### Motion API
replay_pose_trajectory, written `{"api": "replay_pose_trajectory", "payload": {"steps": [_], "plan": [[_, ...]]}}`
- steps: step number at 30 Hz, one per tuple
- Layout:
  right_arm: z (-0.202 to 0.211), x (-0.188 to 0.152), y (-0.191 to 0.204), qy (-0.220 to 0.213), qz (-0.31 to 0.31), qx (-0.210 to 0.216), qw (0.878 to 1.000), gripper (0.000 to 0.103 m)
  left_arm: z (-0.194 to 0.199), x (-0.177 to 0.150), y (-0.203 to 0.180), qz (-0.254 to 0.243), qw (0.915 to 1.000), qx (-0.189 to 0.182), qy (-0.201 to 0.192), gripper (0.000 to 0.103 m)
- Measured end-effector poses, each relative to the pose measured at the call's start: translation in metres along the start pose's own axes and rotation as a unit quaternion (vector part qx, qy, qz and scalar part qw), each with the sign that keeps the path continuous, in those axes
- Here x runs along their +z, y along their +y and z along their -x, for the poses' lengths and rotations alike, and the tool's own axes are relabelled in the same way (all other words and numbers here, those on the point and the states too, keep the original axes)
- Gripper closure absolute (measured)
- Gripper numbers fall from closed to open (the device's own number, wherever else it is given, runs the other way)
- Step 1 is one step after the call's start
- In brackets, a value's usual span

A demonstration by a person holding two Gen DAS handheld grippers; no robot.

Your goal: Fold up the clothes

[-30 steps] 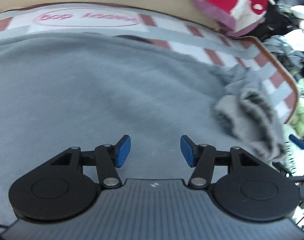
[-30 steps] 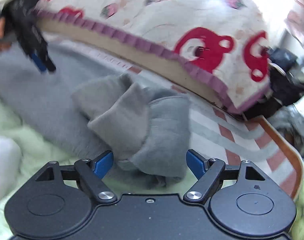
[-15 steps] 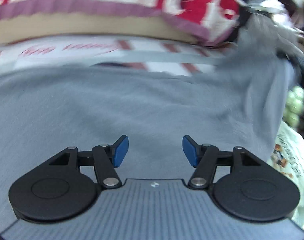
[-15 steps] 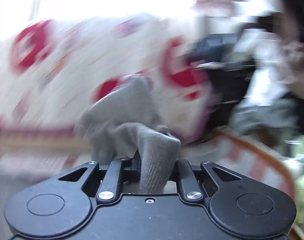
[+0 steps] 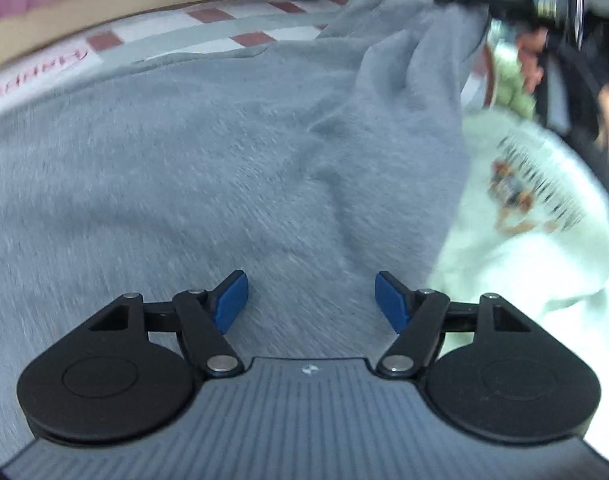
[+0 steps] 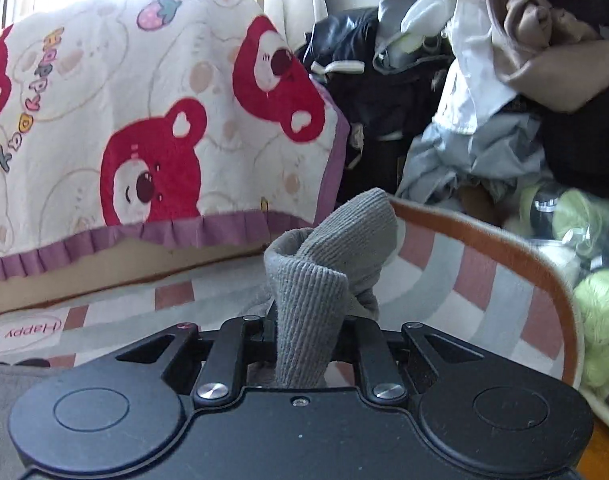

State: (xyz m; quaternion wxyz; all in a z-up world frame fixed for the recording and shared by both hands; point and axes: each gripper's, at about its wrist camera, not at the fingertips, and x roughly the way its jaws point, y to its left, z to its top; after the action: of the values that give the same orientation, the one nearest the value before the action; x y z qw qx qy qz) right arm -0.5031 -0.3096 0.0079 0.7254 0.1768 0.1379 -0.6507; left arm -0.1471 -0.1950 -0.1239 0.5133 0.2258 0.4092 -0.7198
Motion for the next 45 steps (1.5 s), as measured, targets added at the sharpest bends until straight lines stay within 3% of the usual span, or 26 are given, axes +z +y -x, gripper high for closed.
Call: {"api": "replay_pose_trajectory", "payload": {"steps": [2,4,7,9,13,14,15,18,23,27,30,33,36,38,39,40,42,45], "plan": [[0.004,0.008,-0.002,-0.01,0.003,0.005,1.0,0.087,0.017,-0.002,0.018,0.03,0.9991,0.016,-0.025,0.033],[0.008,0.01,0.002,-0.02,0.026,0.008,0.999,0.087,0.031,-0.007,0.042,0.07,0.9947,0.06,-0.046,0.032],[0.008,0.005,0.012,-0.015,0.056,0.001,0.998,0.087,0.034,-0.019,0.075,0.122,0.9844,0.126,-0.009,0.033],[0.003,0.003,0.013,-0.004,0.053,-0.004,0.999,0.087,0.047,-0.023,0.088,0.109,0.9804,0.163,-0.015,0.033],[-0.006,-0.006,0.009,0.014,0.074,-0.037,0.996,0.084,0.09,-0.025,0.137,0.149,0.9535,0.26,-0.033,0.032],[-0.009,-0.01,0.007,0.024,0.08,-0.054,0.995,0.076,0.101,-0.03,0.153,0.165,0.9464,0.276,-0.034,0.032],[-0.012,-0.013,0.005,0.039,0.084,-0.074,0.993,0.061,0.112,-0.036,0.17,0.18,0.9393,0.289,-0.04,0.032],[-0.013,-0.022,0.008,0.085,0.1,-0.14,0.981,0.042,0.132,-0.043,0.215,0.209,0.9247,0.314,-0.05,0.032],[0.005,-0.019,0.058,0.094,0.094,-0.053,0.99,0.037,0.148,-0.044,0.264,0.235,0.9119,0.33,-0.066,0.032],[0.016,-0.018,0.103,0.105,0.092,0.032,0.99,0.037,0.139,-0.027,0.287,0.24,0.894,0.374,-0.058,0.027],[-0.009,-0.027,0.18,0.157,0.125,0.2,0.959,0.036,0.139,-0.024,0.307,0.257,0.8808,0.388,-0.088,0.027],[-0.037,-0.042,0.267,0.207,0.153,0.309,0.916,0.036,0.14,-0.029,0.324,0.245,0.8623,0.43,-0.108,0.025],[-0.068,-0.072,0.351,0.246,0.174,0.347,0.888,0.036,0.149,-0.035,0.342,0.238,0.8441,0.465,-0.121,0.027],[-0.086,-0.094,0.401,0.27,0.191,0.356,0.874,0.036,0.161,-0.039,0.354,0.254,0.8207,0.498,-0.119,0.033],[-0.091,-0.103,0.42,0.276,0.203,0.353,0.871,0.036,0.168,-0.041,0.357,0.265,0.8047,0.52,-0.112,0.044],[-0.093,-0.113,0.439,0.275,0.217,0.348,0.869,0.034,0.176,-0.045,0.359,0.276,0.7961,0.527,-0.111,0.045],[-0.088,-0.125,0.466,0.241,0.255,0.338,0.874,0.027,0.195,-0.054,0.354,0.301,0.8003,0.503,-0.125,0.046],[-0.086,-0.134,0.496,0.206,0.284,0.334,0.875,0.024,0.219,-0.066,0.334,0.324,0.8183,0.449,-0.154,0.042]]}}
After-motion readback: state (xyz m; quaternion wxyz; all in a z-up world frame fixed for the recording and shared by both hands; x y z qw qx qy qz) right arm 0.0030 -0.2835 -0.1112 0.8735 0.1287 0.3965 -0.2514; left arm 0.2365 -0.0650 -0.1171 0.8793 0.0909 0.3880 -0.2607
